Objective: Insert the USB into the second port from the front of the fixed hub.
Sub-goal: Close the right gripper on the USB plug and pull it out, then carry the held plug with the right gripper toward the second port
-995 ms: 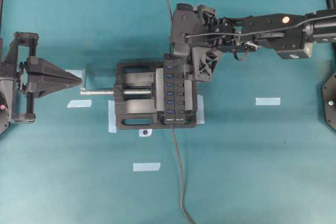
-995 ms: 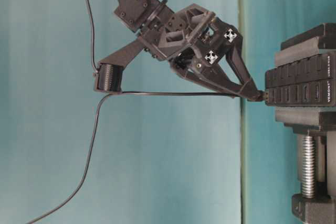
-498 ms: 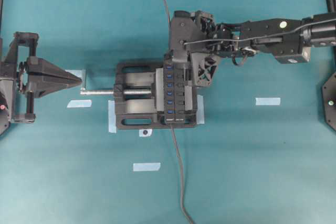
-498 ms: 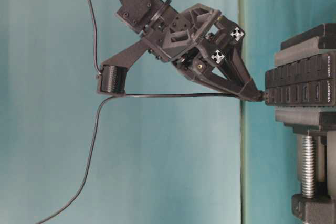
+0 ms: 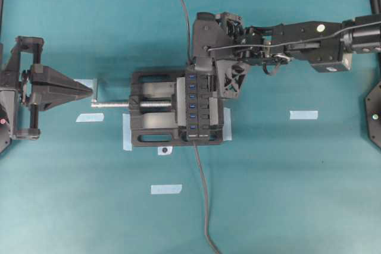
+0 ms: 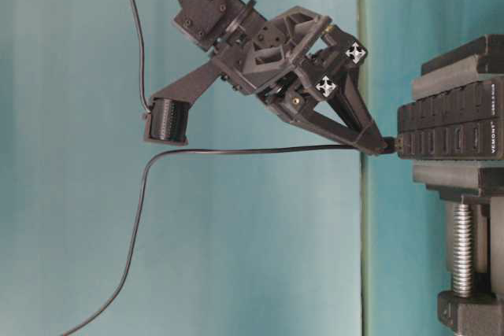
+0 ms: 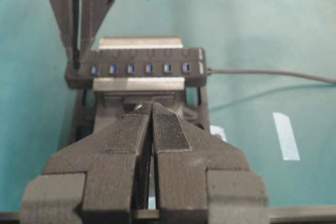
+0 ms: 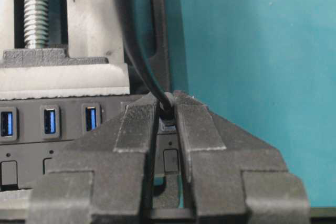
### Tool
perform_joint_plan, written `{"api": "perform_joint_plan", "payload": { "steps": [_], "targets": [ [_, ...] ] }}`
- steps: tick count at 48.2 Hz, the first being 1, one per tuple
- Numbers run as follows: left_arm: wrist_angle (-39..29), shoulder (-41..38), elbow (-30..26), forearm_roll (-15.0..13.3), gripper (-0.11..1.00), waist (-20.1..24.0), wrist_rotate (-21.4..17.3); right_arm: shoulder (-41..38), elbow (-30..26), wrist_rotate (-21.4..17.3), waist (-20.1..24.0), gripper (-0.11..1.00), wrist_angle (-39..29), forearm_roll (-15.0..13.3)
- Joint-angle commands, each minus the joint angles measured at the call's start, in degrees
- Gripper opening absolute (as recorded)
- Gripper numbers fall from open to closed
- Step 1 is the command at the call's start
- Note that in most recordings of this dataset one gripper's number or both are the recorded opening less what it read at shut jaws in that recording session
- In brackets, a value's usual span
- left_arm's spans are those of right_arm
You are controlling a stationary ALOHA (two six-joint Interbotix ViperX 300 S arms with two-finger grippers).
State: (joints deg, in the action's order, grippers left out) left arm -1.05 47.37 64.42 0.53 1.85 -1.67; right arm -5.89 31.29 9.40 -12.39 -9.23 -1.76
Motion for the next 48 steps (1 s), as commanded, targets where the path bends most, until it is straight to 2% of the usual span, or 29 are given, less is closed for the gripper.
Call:
{"api": "perform_joint_plan", "payload": {
  "steps": [1,22,36,48],
  "targets": [
    [0.53,-0.18,-1.05,0.09,0.00,0.09,0.09,1.49,-1.49,0.18,0.35,0.08,0.35,0.09],
    [0.70,-0.18,-1.14,0.09,0.00,0.18,0.09,4.13,-2.29,0.09,0.00,0.08,-0.97,0.18],
    [0.70,-0.09,-1.14,0.09,0.00,0.18,0.09,7.38,-3.69,0.00,-0.09,0.08,-5.63,0.18],
    [0.70,0.00,-1.14,0.09,0.00,0.09,0.09,9.23,-3.96,-0.09,-0.09,0.08,-5.98,0.88]
  ]
}}
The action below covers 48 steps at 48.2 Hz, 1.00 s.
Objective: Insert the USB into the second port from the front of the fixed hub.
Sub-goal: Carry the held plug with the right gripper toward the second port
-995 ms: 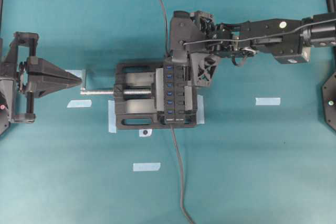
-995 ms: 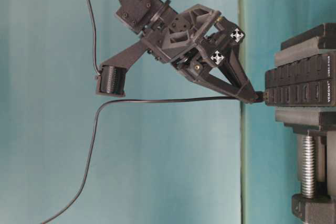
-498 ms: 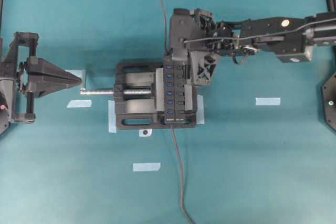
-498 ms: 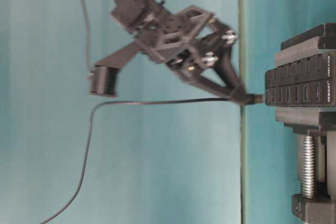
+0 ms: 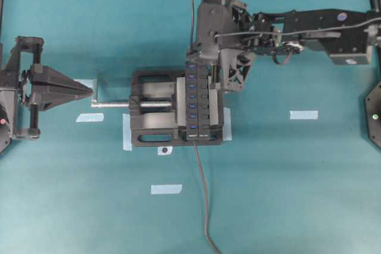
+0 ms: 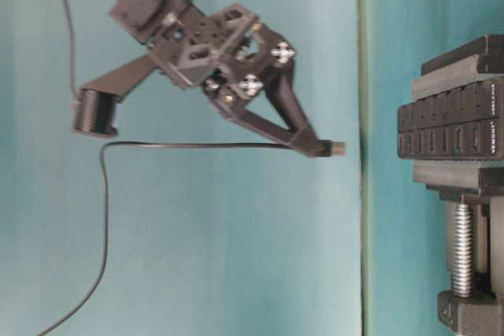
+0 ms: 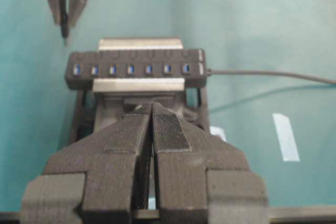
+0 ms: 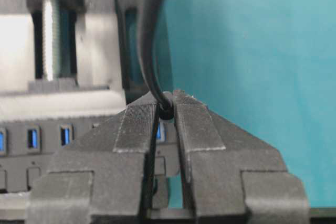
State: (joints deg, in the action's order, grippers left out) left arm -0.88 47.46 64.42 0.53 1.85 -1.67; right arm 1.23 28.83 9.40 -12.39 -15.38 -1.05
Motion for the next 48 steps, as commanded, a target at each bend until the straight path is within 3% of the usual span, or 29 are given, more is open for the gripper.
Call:
{"api": "perform_joint_plan", "payload": {
  "steps": [1,20,48],
  "targets": [
    [0.53,-0.09,-1.14,0.09,0.00,0.09,0.09,2.11,-1.41,-0.09,-0.09,0.08,0.18,0.18],
    [0.53,-0.18,-1.05,0.09,0.00,0.09,0.09,2.29,-1.41,-0.18,0.44,0.08,-0.09,0.35],
    [0.53,-0.09,-0.79,0.09,0.00,0.09,0.18,4.04,-0.35,-5.45,5.01,0.07,-0.18,0.70]
  ]
}}
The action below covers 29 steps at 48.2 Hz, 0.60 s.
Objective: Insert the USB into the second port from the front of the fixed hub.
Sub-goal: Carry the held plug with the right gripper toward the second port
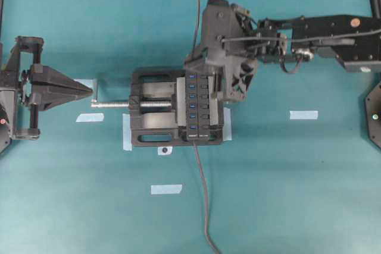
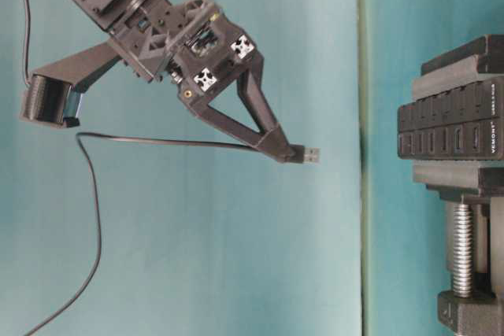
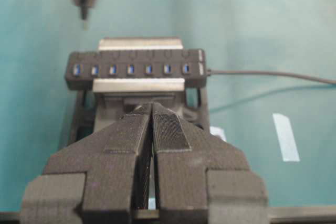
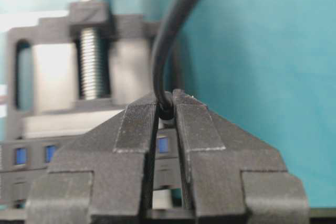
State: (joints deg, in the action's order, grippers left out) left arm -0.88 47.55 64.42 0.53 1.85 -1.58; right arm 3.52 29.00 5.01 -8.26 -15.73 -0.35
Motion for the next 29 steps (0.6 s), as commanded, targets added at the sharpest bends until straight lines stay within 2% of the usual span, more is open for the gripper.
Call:
{"api": "perform_joint_plan", "payload": {
  "steps": [1,29],
  "targets": [
    [0.53,-0.18,-0.79,0.09,0.00,0.18,0.09,1.76,-0.53,-1.32,1.32,0.07,0.26,0.00],
    [0.53,-0.18,-0.35,0.18,0.00,0.09,0.09,0.26,0.26,-6.86,5.89,0.07,0.18,0.09]
  ]
}}
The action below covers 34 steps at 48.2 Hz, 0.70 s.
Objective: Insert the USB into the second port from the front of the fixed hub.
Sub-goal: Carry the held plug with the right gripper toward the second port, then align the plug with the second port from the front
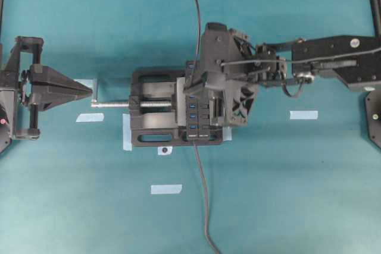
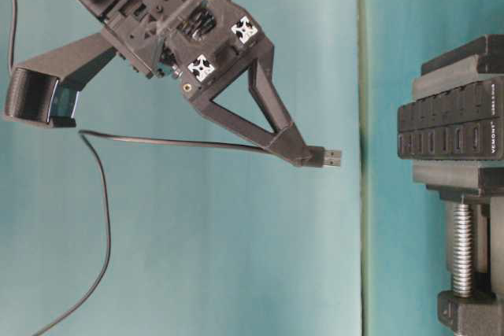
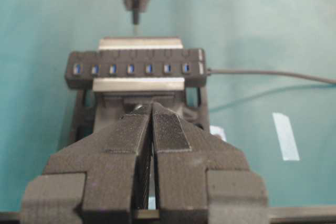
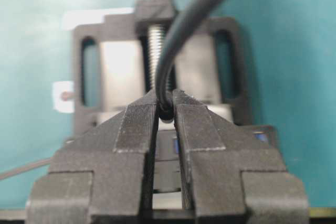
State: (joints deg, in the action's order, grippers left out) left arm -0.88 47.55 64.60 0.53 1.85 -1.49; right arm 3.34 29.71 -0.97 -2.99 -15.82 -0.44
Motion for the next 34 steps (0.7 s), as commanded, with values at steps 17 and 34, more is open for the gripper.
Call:
{"api": "perform_joint_plan", "payload": {
  "steps": [17,34],
  "targets": [
    [0.62,-0.09,-0.35,0.09,0.00,0.09,0.09,-1.32,0.79,-2.81,1.67,0.07,0.44,0.09],
    [0.70,-0.09,-0.18,0.09,0.00,0.09,0.09,-2.55,2.11,-3.34,2.46,0.08,2.55,0.18]
  ]
}}
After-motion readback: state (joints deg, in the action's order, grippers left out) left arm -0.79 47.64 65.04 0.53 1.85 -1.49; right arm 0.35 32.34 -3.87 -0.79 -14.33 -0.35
